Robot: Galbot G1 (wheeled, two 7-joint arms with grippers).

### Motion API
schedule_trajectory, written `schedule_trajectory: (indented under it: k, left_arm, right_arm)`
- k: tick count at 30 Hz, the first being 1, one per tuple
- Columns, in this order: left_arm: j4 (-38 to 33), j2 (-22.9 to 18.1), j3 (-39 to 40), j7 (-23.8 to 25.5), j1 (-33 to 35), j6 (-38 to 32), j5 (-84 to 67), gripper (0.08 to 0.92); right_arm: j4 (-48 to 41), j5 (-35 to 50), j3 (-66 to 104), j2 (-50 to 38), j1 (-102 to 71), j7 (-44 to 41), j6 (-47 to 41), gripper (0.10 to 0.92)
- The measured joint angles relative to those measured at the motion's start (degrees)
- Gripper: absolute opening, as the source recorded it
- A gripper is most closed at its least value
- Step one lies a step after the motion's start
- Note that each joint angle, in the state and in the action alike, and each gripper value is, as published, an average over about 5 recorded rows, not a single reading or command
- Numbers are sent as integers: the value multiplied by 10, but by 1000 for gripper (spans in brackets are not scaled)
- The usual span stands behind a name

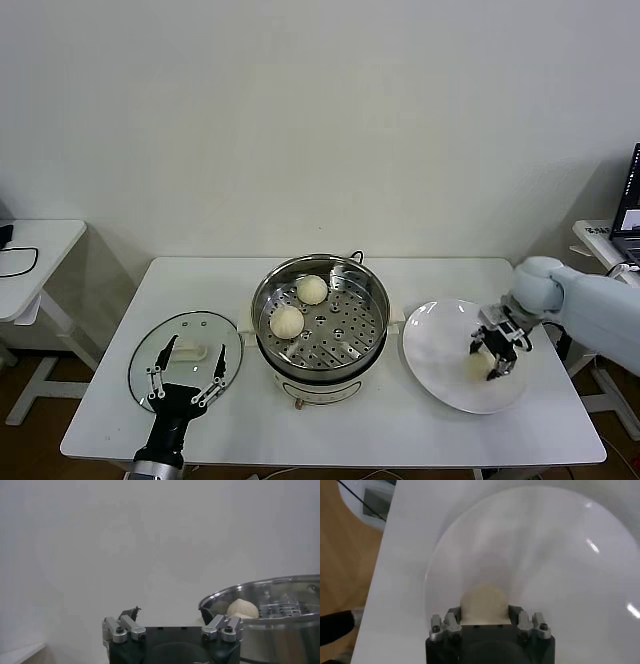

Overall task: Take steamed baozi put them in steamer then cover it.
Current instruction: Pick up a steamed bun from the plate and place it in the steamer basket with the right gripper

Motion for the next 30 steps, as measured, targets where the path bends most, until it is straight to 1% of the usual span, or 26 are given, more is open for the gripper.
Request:
schedule_trajectory:
  k: [7,15,22,30]
  left_arm:
    - [-4,2,-1,0,3,2,0,823]
    - [-10,1,0,-1,9,3,0,823]
    - [-12,1,2,-1,8,4,0,823]
    - [-12,1,0,-2,7,1,-1,823]
  right_arm:
    - [23,33,-30,49,123,-14,37,646]
    - [62,41,-39,131,220,-18,107,653]
    - [96,14,-41,198,243,-14,170,653]
    - [122,-37,-50,256,228,-12,231,653]
